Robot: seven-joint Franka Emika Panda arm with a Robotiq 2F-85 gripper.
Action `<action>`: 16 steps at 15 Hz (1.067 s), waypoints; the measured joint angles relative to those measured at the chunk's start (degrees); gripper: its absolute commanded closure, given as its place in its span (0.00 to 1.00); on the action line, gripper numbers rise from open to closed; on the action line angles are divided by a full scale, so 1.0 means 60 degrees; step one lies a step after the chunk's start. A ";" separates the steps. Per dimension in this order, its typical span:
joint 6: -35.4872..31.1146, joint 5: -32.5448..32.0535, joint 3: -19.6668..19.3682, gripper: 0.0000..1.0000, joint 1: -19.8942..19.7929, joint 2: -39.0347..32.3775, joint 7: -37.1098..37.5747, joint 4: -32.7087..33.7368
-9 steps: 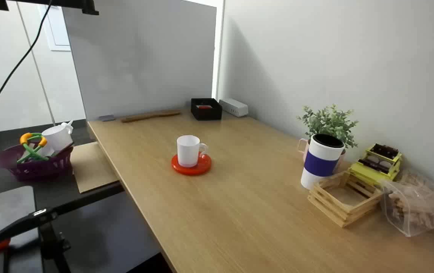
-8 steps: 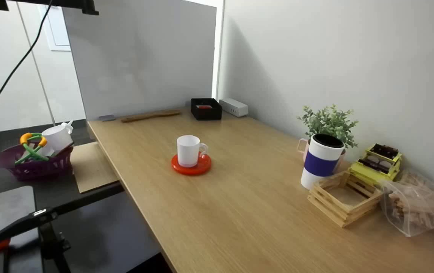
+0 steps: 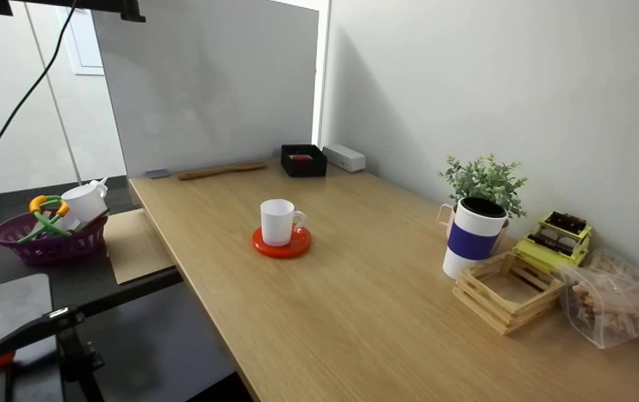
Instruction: Pick the cup on the plate and put it on the table
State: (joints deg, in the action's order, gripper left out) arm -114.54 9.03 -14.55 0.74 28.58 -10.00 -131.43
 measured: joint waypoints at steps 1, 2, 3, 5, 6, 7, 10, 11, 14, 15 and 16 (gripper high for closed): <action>0.0004 0.0007 0.0007 0.00 -0.0007 0.0000 0.0000 0.0000; 0.0011 0.0011 0.0012 0.00 -0.0016 -0.0003 0.0000 0.0000; 0.0011 0.0012 0.0017 0.00 -0.0021 -0.0009 0.0000 0.0000; -0.0135 0.0011 0.0046 0.00 -0.0021 -0.0041 -0.0055 -0.0001; -0.0249 0.0011 0.0075 0.00 -0.0018 -0.0076 -0.0169 -0.0001; -0.0385 0.0012 0.0110 0.00 -0.0013 -0.0134 -0.0294 -0.0004; -0.0661 0.0102 0.0189 0.00 0.0129 -0.0508 -0.0887 -0.0004; -0.0741 0.0142 0.0234 0.00 0.0204 -0.0703 -0.1079 -0.0005; -0.0883 0.0139 0.0540 0.00 0.0413 -0.1477 -0.1489 0.0039; -0.0893 0.0097 0.0697 0.00 0.0449 -0.1780 -0.1538 0.0083; -0.0893 0.0030 0.0860 0.00 0.0462 -0.2109 -0.1565 0.0159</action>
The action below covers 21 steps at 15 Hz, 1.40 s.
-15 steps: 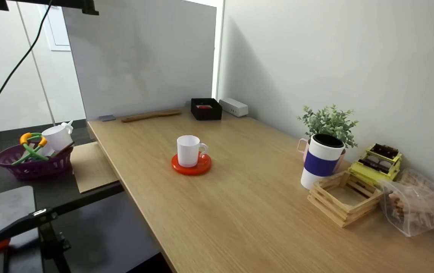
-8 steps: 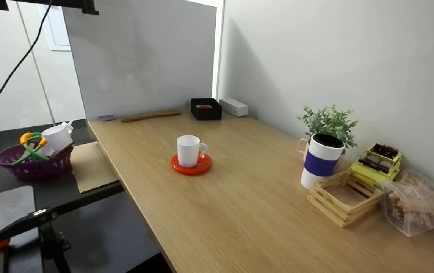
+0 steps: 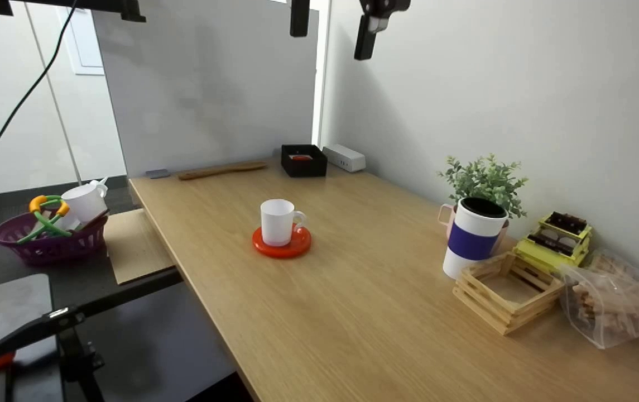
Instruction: Pick the cup on the plate and put it on the table
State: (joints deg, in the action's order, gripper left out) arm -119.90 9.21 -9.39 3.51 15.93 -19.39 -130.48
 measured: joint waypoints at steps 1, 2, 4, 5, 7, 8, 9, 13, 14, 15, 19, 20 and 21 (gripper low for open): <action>-0.0010 -0.0094 0.0121 0.00 0.0000 -0.0287 -0.0018 0.0103; -0.0012 -0.0092 0.0181 0.00 -0.0005 -0.0447 -0.0004 0.0160; -0.0010 -0.0088 0.0198 0.00 -0.0024 -0.0450 -0.0001 0.0161; -0.0009 -0.0088 0.0198 0.00 -0.0038 -0.0404 -0.0001 0.0161; -0.0008 -0.0088 0.0201 0.00 -0.0046 -0.0366 -0.0001 0.0161; -0.0009 -0.0072 0.0209 0.00 -0.0046 -0.0374 -0.0003 0.0161; -0.0009 -0.0052 0.0222 0.00 -0.0046 -0.0406 -0.0006 0.0162; 0.0002 0.0070 0.0492 0.00 0.0019 -0.0890 -0.0064 0.0321; 0.0017 0.0080 0.0622 0.00 0.0064 -0.1146 -0.0064 0.0461; 0.0040 0.0081 0.0774 0.00 0.0112 -0.1447 -0.0061 0.0640; 0.0459 -0.0112 0.1535 0.00 0.0283 -0.3057 0.0238 0.1725; 0.0683 -0.0311 0.1711 0.00 0.0326 -0.3542 0.0428 0.2087; 0.0974 -0.0578 0.1869 0.00 0.0369 -0.4055 0.0624 0.2489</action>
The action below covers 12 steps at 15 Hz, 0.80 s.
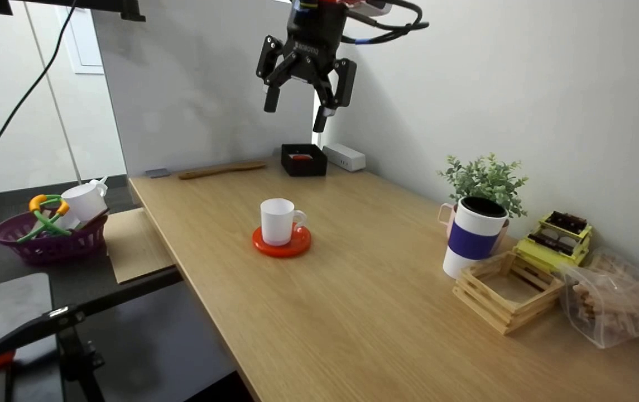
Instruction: Pick the cup on the plate and put it on the table
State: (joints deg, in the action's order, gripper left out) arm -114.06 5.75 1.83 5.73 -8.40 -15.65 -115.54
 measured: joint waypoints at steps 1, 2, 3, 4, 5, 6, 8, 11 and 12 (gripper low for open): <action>0.0300 -0.0271 0.0122 0.00 0.0034 -0.0472 0.0190 0.0391; 0.0507 -0.0439 0.0190 0.00 0.0073 -0.0888 0.0318 0.0742; 0.0623 -0.0510 0.0211 0.00 0.0093 -0.1149 0.0361 0.0978; 0.0692 -0.0534 0.0212 0.00 0.0097 -0.1303 0.0366 0.1131; 0.0734 -0.0538 0.0210 0.00 0.0089 -0.1349 0.0366 0.1209; 0.0759 -0.0538 0.0210 0.00 0.0085 -0.1349 0.0366 0.1249; 0.0727 -0.0518 0.0211 0.00 0.0056 -0.1341 0.0435 0.1227; 0.0165 -0.0469 0.0211 0.00 -0.0026 -0.1426 0.0405 0.1189; -0.0174 -0.0407 0.0211 0.00 -0.0050 -0.1519 0.0386 0.1190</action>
State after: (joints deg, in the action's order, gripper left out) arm -115.10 3.31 3.10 5.43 -17.51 -13.33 -108.40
